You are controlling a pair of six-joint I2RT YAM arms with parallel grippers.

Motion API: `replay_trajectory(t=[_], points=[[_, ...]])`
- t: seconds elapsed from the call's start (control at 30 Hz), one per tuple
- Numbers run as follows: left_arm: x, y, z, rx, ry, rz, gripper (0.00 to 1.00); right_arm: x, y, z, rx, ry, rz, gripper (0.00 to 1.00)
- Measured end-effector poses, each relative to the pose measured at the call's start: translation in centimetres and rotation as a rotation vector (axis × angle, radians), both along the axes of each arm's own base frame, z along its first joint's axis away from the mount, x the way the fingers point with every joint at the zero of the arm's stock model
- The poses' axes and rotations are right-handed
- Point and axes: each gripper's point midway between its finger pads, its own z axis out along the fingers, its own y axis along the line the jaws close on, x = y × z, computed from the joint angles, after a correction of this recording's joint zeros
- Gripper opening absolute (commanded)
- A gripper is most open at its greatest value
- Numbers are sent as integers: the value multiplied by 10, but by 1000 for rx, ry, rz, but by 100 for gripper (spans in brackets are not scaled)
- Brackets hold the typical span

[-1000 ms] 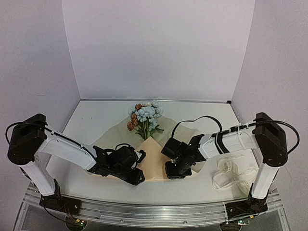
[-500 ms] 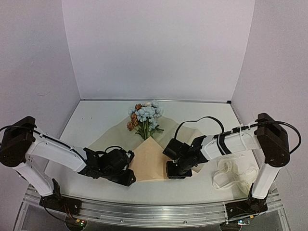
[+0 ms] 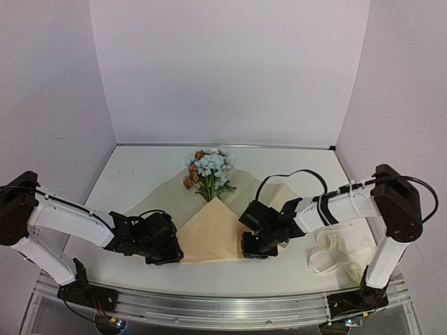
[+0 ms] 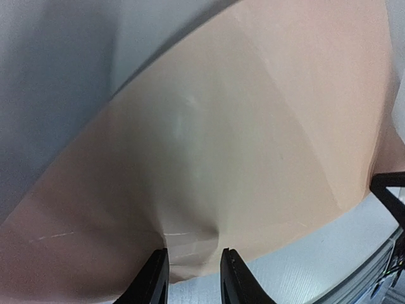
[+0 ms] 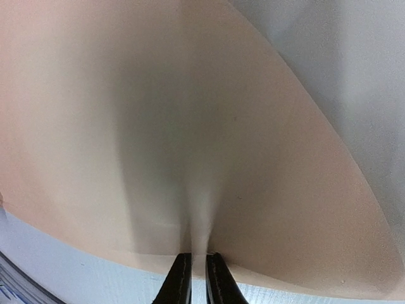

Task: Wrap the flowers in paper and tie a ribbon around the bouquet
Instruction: Press the fold line of the 1/4-folded wrapping paper.

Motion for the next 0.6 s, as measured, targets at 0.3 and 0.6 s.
replay_trajectory(t=[0.3,0.6], points=[[2,32,0,-55,77,216,31,7,4,0,70,1,-34,9],[0,69,1,-127,160,405,32,16,12,0,172,8,-77,9]])
